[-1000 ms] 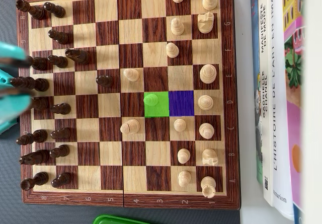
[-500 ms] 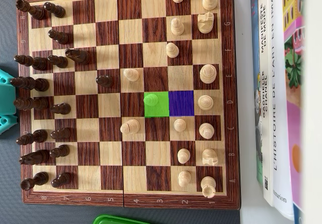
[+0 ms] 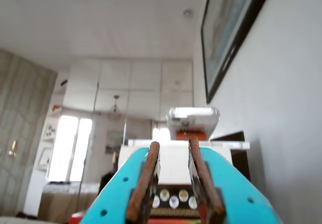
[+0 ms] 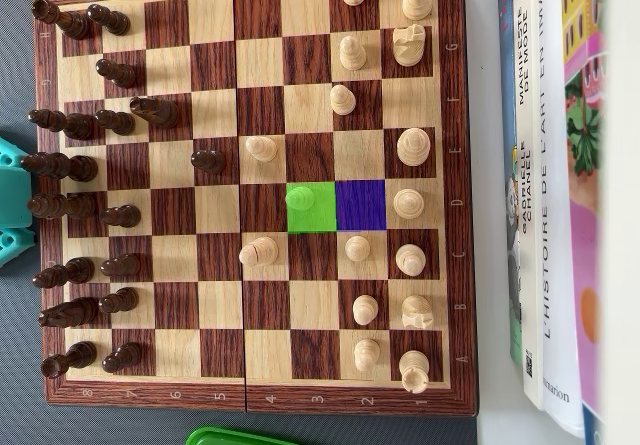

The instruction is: Play chess

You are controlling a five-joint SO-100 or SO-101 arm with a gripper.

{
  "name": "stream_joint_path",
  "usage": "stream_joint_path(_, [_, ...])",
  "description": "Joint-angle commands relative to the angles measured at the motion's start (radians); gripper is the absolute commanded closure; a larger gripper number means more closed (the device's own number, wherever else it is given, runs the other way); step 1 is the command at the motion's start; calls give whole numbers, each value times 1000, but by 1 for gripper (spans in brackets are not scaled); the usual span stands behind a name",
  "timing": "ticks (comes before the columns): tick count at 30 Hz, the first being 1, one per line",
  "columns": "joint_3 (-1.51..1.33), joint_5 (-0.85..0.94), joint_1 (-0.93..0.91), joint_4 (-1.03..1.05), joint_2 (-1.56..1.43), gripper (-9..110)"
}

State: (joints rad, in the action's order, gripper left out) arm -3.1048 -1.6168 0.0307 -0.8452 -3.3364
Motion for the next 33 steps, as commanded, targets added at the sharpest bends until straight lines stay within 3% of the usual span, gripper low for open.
stream_joint_path(1, [6,6,-2,-126,-11,91])
stream_joint_path(12, [-46,8,-2,-453,-12,91])
stream_joint_path(33, [-52,8,-3,-787,-12,91])
